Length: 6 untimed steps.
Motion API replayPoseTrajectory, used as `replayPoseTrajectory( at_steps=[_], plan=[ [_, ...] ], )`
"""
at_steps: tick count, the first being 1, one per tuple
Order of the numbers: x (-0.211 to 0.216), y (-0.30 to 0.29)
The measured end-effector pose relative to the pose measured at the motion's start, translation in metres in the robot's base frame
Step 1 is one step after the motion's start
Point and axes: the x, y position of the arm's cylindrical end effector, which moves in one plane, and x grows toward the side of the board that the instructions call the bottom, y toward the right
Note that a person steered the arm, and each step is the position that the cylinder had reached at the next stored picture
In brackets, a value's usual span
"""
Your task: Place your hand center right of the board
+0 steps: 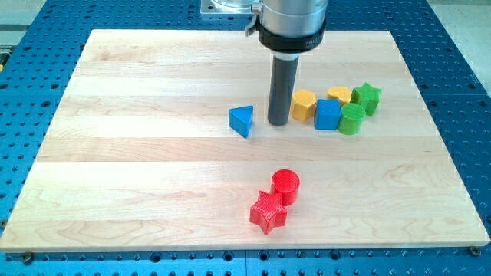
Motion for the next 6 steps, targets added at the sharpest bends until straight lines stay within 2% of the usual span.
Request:
replayPoseTrajectory(
  at_steps=[1, 2, 3, 4, 5, 6],
  plan=[
    [-0.022, 0.028],
    [-0.034, 0.028],
    [-0.069, 0.049],
    [-0.099, 0.145],
    [-0.040, 0.233],
    [0.007, 0.204]
  ],
)
